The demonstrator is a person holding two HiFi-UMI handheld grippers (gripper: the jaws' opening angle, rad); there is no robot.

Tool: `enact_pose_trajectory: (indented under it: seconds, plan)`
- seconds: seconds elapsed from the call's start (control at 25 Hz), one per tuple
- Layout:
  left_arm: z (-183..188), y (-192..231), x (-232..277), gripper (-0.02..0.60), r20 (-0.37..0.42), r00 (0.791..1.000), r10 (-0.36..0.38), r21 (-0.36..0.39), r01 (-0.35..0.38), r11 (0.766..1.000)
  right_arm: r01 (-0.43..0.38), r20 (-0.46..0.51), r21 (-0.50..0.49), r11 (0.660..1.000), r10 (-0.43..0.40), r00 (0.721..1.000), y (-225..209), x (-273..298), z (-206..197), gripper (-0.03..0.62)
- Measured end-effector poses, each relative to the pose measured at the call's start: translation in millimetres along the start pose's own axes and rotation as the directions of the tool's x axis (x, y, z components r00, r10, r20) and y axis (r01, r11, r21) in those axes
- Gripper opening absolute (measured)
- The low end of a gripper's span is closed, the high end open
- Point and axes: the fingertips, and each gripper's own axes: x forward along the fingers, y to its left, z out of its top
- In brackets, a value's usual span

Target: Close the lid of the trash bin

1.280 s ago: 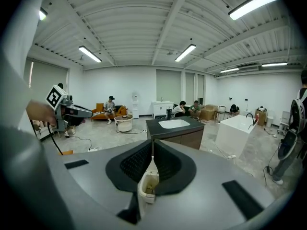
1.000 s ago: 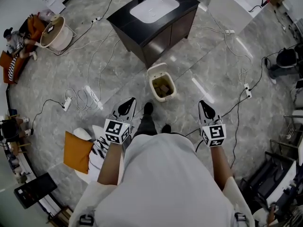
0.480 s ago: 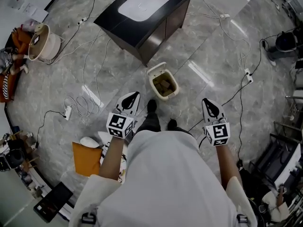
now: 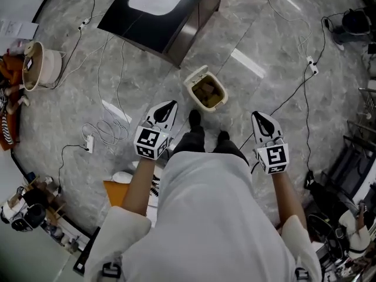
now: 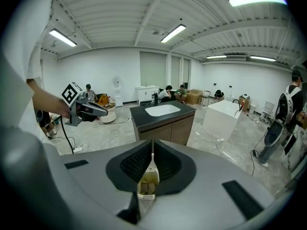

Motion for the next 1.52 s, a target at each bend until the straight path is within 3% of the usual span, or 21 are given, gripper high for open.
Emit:
enact_pose_trajectory:
  seconds: [0.48,1.16,1.28,1.52]
  plan:
    - [-44,54,82,0.018,-0.137,0.976,-0.171,-0.084,0.161,0.983,0.115,-0.124,0.159,0.981,-0.096,0.988,8,38,-27,0.034]
    - [-133,83,176,0.023,-0.3,0.924,-0.238,-0.163,0.196,0.967,0.098,-0.209,0.266,0.959,-0.042,0.977,29,82,-79,0.034]
    - [-152,85,195,0.112,-0.336,0.902,-0.272,-0.193,0.217,0.957,0.084,-0.213,0.283,0.955,-0.022,0.977,28,95,-91,0.034]
    - [-187,99,219,0.124,-0.413,0.872,-0.265,-0.187,0.203,0.961,0.057,-0.216,0.314,0.948,0.013,0.976,32,116,-109,0.034]
